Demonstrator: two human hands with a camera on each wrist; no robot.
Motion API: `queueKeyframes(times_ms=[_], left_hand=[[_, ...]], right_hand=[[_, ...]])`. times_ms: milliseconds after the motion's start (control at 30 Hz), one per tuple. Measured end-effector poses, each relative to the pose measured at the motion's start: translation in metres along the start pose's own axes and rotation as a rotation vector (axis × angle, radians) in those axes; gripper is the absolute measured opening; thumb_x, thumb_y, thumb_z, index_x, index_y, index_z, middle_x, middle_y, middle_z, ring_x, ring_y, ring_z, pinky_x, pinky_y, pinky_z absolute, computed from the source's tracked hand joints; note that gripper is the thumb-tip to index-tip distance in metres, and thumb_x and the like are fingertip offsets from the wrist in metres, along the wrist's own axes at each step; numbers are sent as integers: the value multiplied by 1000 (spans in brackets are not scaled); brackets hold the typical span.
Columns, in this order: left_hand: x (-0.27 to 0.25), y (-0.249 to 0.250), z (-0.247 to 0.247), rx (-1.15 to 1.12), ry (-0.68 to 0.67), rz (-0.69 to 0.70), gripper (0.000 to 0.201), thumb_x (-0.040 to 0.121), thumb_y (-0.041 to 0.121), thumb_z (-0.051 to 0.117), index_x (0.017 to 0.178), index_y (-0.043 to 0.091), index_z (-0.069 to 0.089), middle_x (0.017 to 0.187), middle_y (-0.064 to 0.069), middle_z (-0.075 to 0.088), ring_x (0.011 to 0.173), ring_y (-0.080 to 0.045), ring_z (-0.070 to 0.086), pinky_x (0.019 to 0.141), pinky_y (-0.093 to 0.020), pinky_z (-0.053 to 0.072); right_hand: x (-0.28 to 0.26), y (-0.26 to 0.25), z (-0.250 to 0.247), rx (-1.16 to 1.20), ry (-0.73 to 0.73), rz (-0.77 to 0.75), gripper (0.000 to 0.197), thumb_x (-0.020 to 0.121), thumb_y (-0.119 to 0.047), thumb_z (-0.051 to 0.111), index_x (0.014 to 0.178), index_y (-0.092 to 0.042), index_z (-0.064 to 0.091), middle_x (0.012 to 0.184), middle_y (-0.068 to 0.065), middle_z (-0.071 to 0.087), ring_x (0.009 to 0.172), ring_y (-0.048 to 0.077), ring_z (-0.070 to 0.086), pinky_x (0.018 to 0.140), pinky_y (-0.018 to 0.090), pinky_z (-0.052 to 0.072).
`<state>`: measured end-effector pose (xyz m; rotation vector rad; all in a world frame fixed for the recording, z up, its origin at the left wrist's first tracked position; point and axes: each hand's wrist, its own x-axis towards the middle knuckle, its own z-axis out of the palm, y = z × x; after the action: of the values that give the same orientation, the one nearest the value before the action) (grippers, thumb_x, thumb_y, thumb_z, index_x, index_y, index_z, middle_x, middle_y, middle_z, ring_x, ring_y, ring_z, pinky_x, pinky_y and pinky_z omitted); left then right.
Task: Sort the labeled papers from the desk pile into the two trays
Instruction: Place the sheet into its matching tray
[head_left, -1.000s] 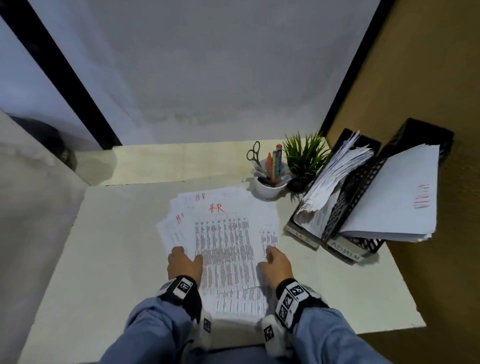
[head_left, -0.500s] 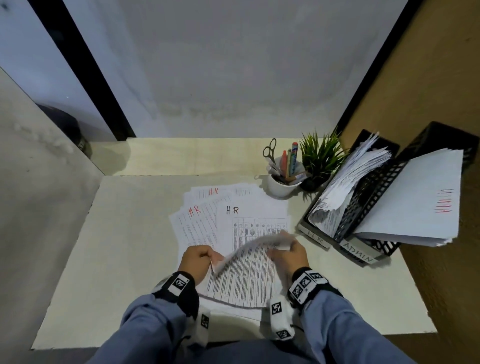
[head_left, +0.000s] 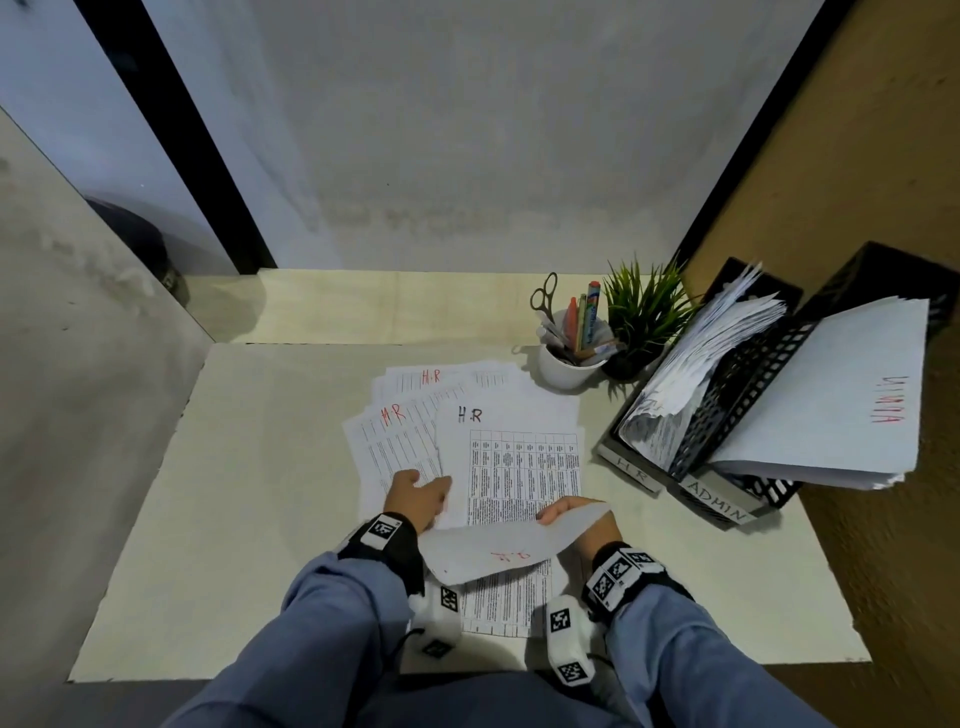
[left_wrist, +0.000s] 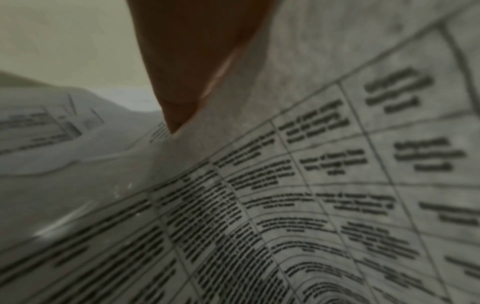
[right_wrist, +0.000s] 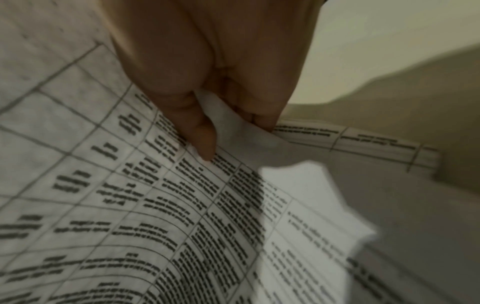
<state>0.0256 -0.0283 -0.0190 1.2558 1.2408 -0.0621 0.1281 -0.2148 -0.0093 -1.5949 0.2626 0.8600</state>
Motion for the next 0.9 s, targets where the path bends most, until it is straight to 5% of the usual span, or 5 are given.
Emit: queueKeyframes(times_ms=[67,233,467,733,900], left_hand=[[-3,0,3,167,-63,54,66,80,33,70,136,11,41,111,-12,63,98,-30,64,82,-35,52],[-9,-2,3,203,-48,267,12,83,10,66,93,5,68,79,-5,64,69,-20,57,65,-25,44],[-19,9,-13,2,-60,325,40,68,-29,38,52,5,52,72,-10,67,72,-19,64,62,-23,50],[-10,7,-28,248,309,325,32,75,-17,46,80,8,65,96,-16,64,85,-30,62,69,-27,46],[-2,0,-45,-30,441,6,62,85,18,64,138,2,35,136,-19,47,120,-36,50,100,-39,40]], right_hand=[[4,1,-2,-68,32,4,47,75,19,35,41,-5,58,51,13,55,53,21,50,56,29,43],[5,-10,-9,-233,74,31,18,75,17,52,80,8,66,72,13,59,70,24,54,55,25,45],[20,-24,-12,-349,228,-109,20,81,6,57,75,-13,60,72,3,58,71,20,55,56,16,42],[7,-31,15,-100,222,69,34,86,20,39,111,10,60,98,19,63,96,36,58,62,27,46],[1,-5,4,127,29,-40,40,63,23,35,39,-3,54,60,27,48,67,23,45,59,28,38]])
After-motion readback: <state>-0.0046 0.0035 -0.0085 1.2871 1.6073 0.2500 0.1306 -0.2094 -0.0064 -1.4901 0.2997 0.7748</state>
